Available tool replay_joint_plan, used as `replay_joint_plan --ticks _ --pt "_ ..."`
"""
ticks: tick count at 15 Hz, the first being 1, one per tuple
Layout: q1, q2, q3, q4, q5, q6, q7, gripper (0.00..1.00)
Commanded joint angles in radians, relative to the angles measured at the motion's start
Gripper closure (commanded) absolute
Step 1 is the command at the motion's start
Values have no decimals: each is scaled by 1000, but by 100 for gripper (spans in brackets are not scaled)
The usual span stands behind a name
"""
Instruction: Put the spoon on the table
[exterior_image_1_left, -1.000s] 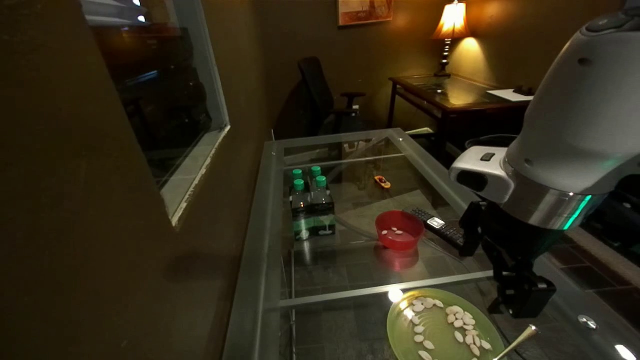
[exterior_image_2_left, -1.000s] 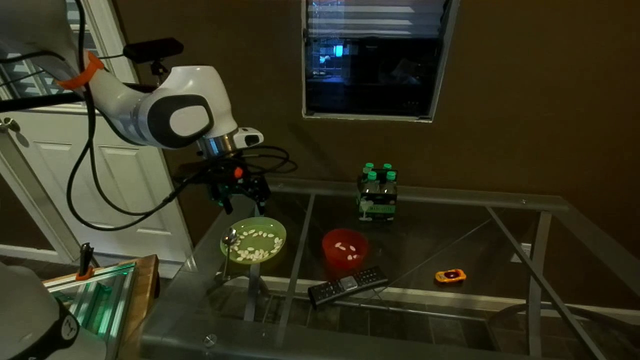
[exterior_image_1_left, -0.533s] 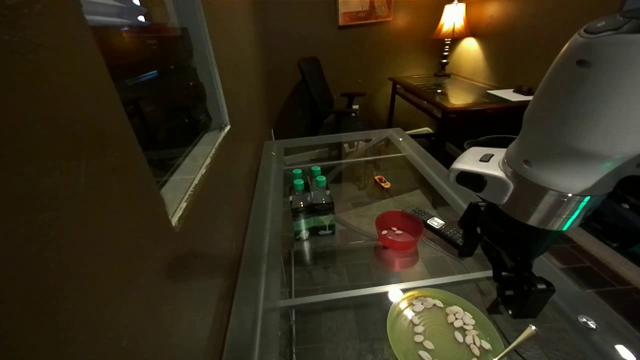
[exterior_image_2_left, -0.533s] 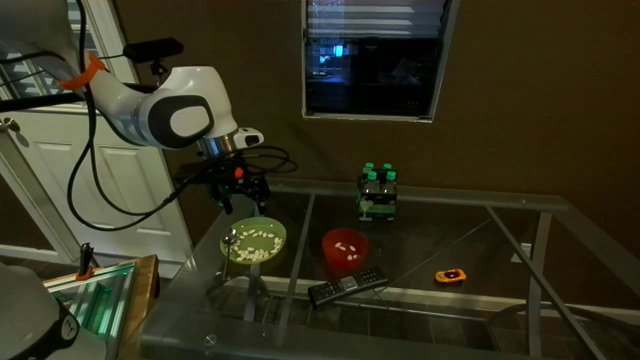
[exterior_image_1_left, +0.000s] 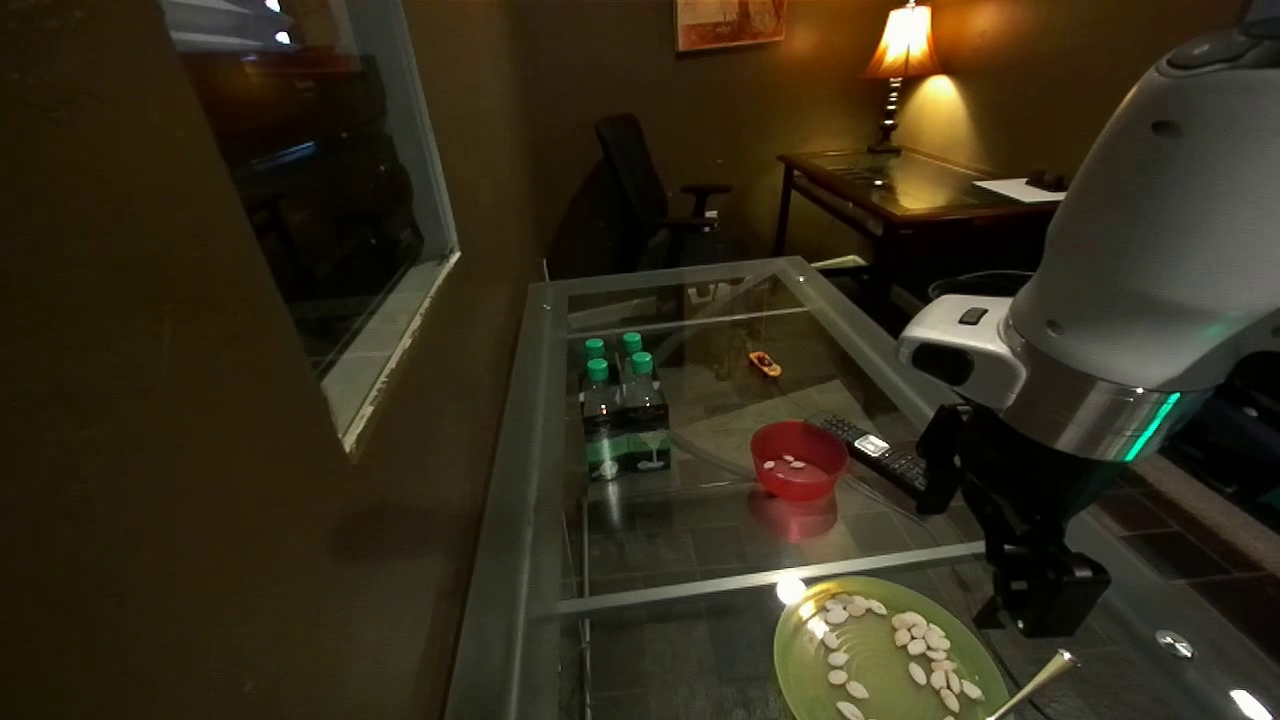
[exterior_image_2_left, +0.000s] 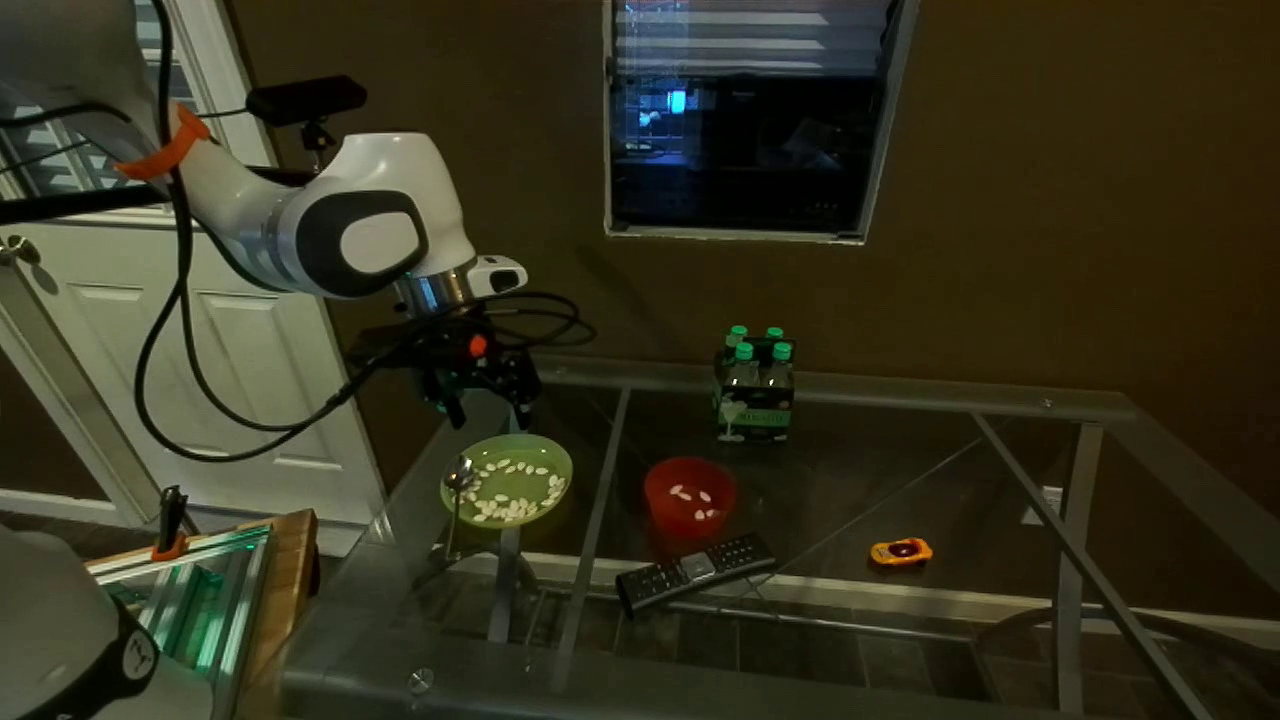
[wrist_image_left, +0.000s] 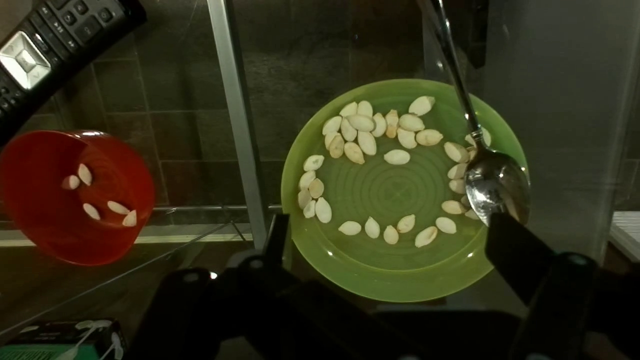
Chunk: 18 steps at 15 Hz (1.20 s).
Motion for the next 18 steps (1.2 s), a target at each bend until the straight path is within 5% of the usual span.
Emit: replay_joint_plan --ticks 1,18 --pt "23 21 -5 5 11 -18 -17 0" --pt "41 218 7 2 50 19 -269 0"
